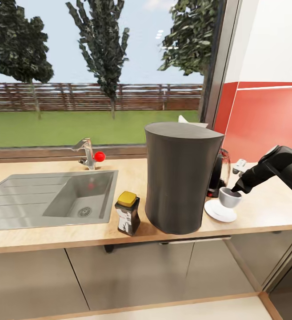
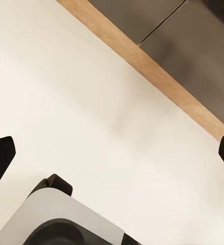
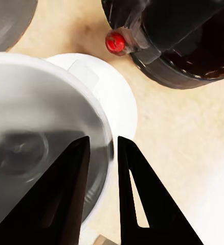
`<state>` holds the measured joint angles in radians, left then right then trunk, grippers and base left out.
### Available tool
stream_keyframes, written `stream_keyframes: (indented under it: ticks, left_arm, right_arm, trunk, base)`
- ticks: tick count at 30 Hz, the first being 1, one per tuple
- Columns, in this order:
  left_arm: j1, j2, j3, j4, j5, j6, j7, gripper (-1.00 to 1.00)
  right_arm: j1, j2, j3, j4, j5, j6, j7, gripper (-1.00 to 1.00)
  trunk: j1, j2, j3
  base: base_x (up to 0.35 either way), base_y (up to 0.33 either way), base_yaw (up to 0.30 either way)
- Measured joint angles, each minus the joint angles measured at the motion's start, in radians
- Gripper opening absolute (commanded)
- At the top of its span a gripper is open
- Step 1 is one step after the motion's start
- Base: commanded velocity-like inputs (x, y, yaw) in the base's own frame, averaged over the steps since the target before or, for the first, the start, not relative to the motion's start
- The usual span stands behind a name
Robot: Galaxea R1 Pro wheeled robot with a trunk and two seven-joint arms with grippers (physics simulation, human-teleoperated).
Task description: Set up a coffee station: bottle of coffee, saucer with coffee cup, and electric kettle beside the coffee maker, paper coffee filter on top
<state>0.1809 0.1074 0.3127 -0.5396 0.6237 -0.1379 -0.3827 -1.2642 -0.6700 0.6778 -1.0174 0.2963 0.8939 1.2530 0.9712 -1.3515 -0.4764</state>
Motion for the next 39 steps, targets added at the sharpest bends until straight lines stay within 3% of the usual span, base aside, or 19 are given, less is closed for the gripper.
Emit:
stream_keyframes:
  ticks: [26, 39]
  left_arm:
    - [0.000, 0.000, 0.000, 0.000, 0.000, 0.000, -0.002, 1.00]
    - [0.000, 0.000, -0.002, 0.000, 0.000, 0.000, -0.003, 1.00]
  right_arm:
    - [0.027, 0.008, 0.000, 0.017, -0.015, 0.000, 0.000, -1.00]
    - [0.028, 0.009, 0.000, 0.017, -0.015, 0.000, 0.000, -1.00]
  trunk:
    - [0.000, 0.000, 0.000]
    - [0.015, -0.028, -0.013]
  base:
    - [0.006, 0.004, 0.000]
    - [0.000, 0.000, 0.000]
